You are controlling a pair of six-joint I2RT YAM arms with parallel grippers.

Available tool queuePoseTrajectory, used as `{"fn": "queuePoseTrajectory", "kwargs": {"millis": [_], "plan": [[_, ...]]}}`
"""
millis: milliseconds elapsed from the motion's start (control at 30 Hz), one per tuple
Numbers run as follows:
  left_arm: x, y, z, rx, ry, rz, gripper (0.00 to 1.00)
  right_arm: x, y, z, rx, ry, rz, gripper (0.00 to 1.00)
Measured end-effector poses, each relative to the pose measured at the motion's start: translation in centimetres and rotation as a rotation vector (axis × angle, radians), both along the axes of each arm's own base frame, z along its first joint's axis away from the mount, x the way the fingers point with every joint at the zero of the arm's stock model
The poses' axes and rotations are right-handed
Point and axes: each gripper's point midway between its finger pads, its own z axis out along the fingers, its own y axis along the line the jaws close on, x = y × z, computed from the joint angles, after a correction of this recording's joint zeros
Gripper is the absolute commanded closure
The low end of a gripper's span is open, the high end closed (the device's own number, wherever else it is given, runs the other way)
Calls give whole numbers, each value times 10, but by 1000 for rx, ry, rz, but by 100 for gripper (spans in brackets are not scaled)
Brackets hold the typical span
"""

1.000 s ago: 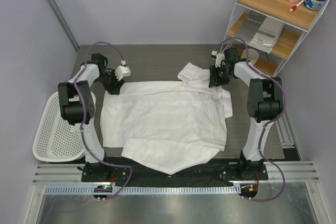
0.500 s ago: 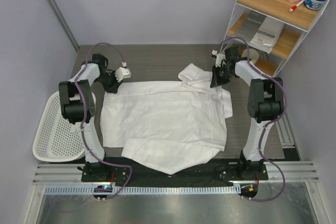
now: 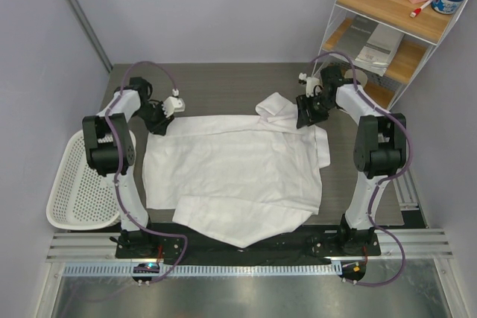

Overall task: Fold and stack the long sleeve shirts
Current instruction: Fold the shirt

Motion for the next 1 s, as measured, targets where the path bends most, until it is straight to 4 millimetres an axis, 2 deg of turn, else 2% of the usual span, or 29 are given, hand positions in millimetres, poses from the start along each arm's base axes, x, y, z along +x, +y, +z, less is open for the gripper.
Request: {"fn": "queuePoseTrajectory", "kwargs": {"millis": [100, 133, 200, 333, 433, 500, 600, 733, 833, 900, 1000], "plan": [[1, -2, 4, -16, -5, 10, 56, 2, 1, 7, 2, -10, 20, 42], [2, -3, 5, -24, -9, 10, 52, 7, 2, 12, 6, -28, 21, 42], [2, -8, 13, -50, -19, 22, 51, 19, 3, 25, 10, -74, 20, 42], [8, -17, 37, -107, -67, 57, 48, 57, 13, 56, 27, -194, 11, 43], [12, -23, 54, -149, -102, 87, 45, 86, 24, 64, 48, -253, -5, 41], [15, -26, 62, -174, -119, 102, 43, 103, 31, 57, 59, -266, -15, 39], [17, -31, 71, -206, -129, 120, 40, 118, 38, 33, 53, -253, -29, 38], [17, -36, 78, -242, -131, 138, 37, 129, 42, -6, 28, -209, -44, 37], [17, -39, 85, -260, -140, 141, 37, 135, 46, -26, 15, -192, -48, 37], [17, -40, 89, -264, -149, 141, 37, 138, 48, -34, 8, -191, -48, 38], [16, -40, 92, -269, -155, 140, 37, 143, 51, -31, 5, -216, -47, 38]]}}
